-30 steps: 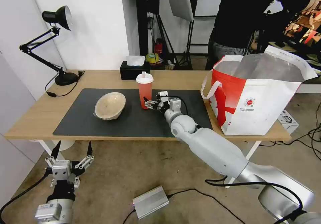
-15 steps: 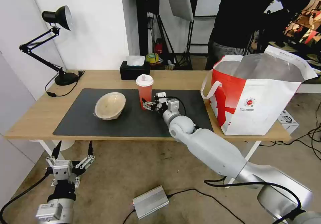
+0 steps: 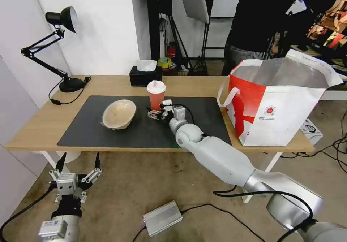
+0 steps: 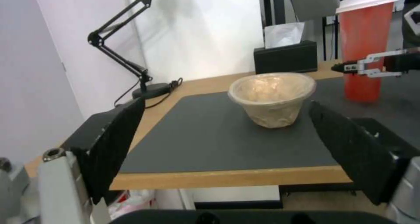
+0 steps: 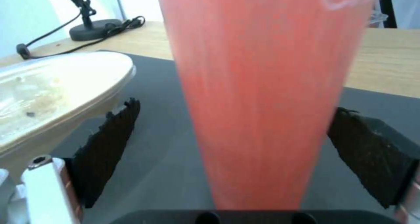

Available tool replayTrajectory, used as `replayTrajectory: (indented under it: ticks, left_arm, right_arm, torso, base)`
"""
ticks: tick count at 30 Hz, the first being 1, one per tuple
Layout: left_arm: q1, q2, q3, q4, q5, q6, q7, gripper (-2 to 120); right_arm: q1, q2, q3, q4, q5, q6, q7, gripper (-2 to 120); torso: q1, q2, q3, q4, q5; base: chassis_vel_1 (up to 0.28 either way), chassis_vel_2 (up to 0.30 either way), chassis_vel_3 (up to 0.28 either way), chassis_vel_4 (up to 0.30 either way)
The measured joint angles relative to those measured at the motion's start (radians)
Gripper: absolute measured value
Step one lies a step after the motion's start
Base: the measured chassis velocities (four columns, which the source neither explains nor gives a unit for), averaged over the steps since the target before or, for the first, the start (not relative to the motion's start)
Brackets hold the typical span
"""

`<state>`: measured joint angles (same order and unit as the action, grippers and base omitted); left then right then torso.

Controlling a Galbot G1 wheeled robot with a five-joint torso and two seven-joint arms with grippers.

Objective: Pick up the trash from the table and place it into the takeout bag.

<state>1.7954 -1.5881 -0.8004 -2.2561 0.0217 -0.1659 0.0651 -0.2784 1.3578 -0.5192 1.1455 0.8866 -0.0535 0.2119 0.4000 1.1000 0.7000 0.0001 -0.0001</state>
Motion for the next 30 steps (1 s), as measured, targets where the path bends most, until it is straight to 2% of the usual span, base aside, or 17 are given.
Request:
replayTrajectory:
  ticks: [23, 27, 30]
  left_arm:
    - [-0.006, 0.001, -0.001, 0.014, -0.012, -0.003, 0.001, 100]
    - [-0.006, 0.001, 0.000, 0.014, -0.012, -0.003, 0.001, 100]
    - [-0.007, 0.001, 0.000, 0.014, -0.012, -0.003, 0.001, 100]
  right_arm:
    - [0.024, 0.025, 0.021, -0.103, -0.039, 0.035, -0.033, 100]
    - [0.032, 0.036, 0.027, -0.129, -0.050, 0.046, -0.043, 96]
    - [0.033, 0.040, 0.027, -0.135, -0.051, 0.050, -0.047, 86]
  torso:
    - [0.000, 0.000, 0.000, -0.0001, 0.0001]
    - [0.000, 0.000, 0.000, -0.0001, 0.0001]
    - [0.000, 0.000, 0.000, -0.0001, 0.0001]
  base:
    - [0.000, 0.000, 0.000, 0.000]
    - [0.000, 0.000, 0.000, 0.000]
    - [0.000, 0.000, 0.000, 0.000]
